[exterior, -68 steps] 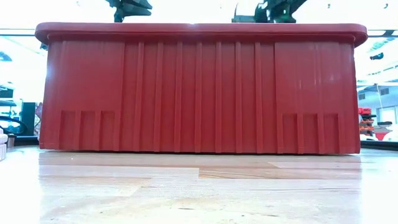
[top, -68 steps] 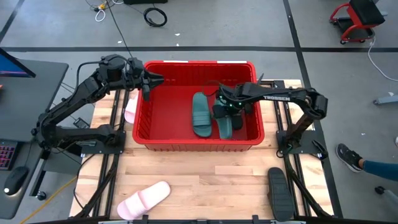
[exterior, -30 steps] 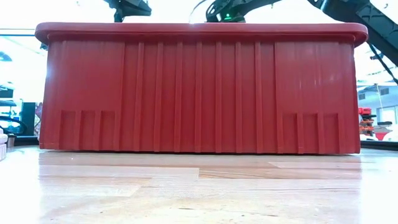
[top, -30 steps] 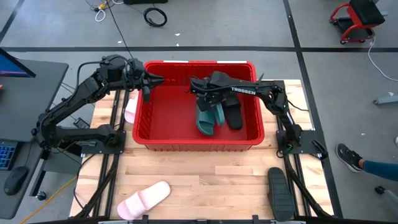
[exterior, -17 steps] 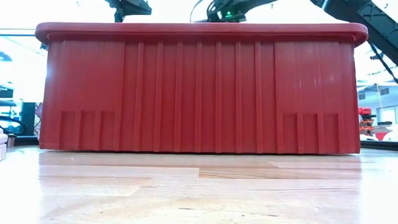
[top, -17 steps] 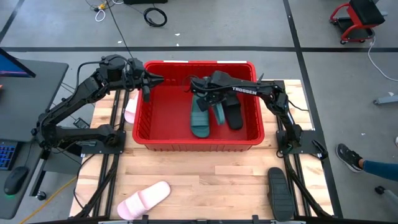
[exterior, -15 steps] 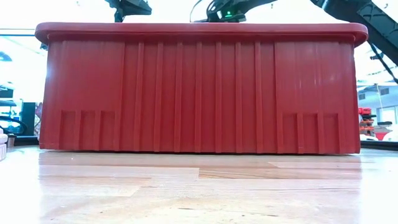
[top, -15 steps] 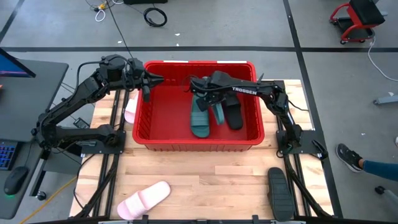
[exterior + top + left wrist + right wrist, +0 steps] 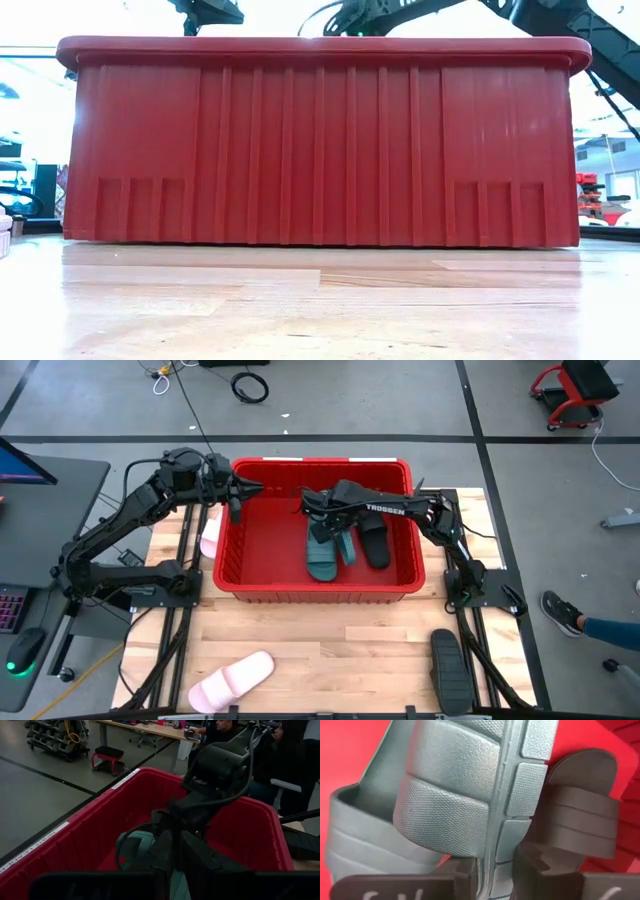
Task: Pick and place slides into bin
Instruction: Put the green slide into the red bin
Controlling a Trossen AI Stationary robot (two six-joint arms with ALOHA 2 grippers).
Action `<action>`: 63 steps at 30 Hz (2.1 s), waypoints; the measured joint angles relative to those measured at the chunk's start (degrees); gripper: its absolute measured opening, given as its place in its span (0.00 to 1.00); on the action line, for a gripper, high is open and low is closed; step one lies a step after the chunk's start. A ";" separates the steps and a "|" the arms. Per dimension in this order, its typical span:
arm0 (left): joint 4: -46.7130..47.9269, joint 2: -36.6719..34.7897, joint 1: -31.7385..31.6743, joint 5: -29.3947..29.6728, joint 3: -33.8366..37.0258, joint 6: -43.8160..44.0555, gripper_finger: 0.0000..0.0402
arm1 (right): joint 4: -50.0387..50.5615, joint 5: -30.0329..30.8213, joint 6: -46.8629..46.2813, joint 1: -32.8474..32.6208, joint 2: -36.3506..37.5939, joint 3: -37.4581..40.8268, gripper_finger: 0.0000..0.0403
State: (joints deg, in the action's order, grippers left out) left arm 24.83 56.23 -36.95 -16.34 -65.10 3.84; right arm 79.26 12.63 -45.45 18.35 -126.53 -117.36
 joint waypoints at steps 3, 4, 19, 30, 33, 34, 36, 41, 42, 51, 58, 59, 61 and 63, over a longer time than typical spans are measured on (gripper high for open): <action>0.01 0.00 0.00 0.00 0.00 -0.02 0.10 | 0.08 -0.56 -1.17 -0.35 0.08 0.00 0.21; 0.01 0.00 0.00 0.00 0.00 -0.02 0.10 | 0.14 -0.56 -1.73 -0.49 0.08 0.00 0.22; 0.00 0.00 0.02 0.00 0.00 0.02 0.08 | 0.37 -9.49 -6.26 -0.52 1.23 -0.04 0.48; 0.35 0.02 0.09 0.00 0.01 0.04 0.09 | -6.17 -16.16 -8.87 -0.66 2.90 -0.22 0.63; 0.36 0.02 0.07 0.00 0.00 0.10 0.08 | -9.38 -15.91 -10.28 -0.66 2.89 -0.22 0.64; 0.36 0.02 0.09 -0.01 0.00 0.29 0.07 | -10.41 -15.21 -10.52 -0.66 2.77 -0.22 0.64; 0.38 0.02 0.08 -0.01 0.02 1.17 0.06 | -12.74 -13.29 -11.33 -0.64 2.62 -0.15 0.64; 3.03 1.68 0.15 -0.04 0.04 3.03 0.06 | -19.48 -11.23 -13.10 0.08 2.55 2.72 0.62; 3.85 2.30 0.15 0.00 0.04 3.29 0.06 | -20.48 -11.62 -13.12 0.18 2.57 3.37 0.62; 4.54 7.45 0.81 -0.03 0.04 3.10 0.09 | -28.12 -13.27 -12.23 -0.05 2.68 8.51 0.64; 4.78 14.49 0.79 0.01 0.04 4.02 0.12 | -27.20 -12.94 -7.34 -0.52 5.23 8.28 0.74; 4.47 15.66 0.81 0.01 0.04 3.54 0.13 | -27.18 -12.76 -6.83 -0.52 5.74 8.31 0.76; 4.43 18.01 0.81 0.04 0.04 2.72 0.14 | -27.21 -12.00 -5.69 -0.55 6.82 8.31 0.79; 3.51 20.29 0.81 0.03 0.04 1.98 0.15 | -27.00 -11.21 -5.05 -0.52 7.79 8.28 0.82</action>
State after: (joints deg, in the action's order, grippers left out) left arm 28.33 76.51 -36.14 -16.31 -65.06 5.82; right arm 52.26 1.42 -50.50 17.83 -118.75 -109.08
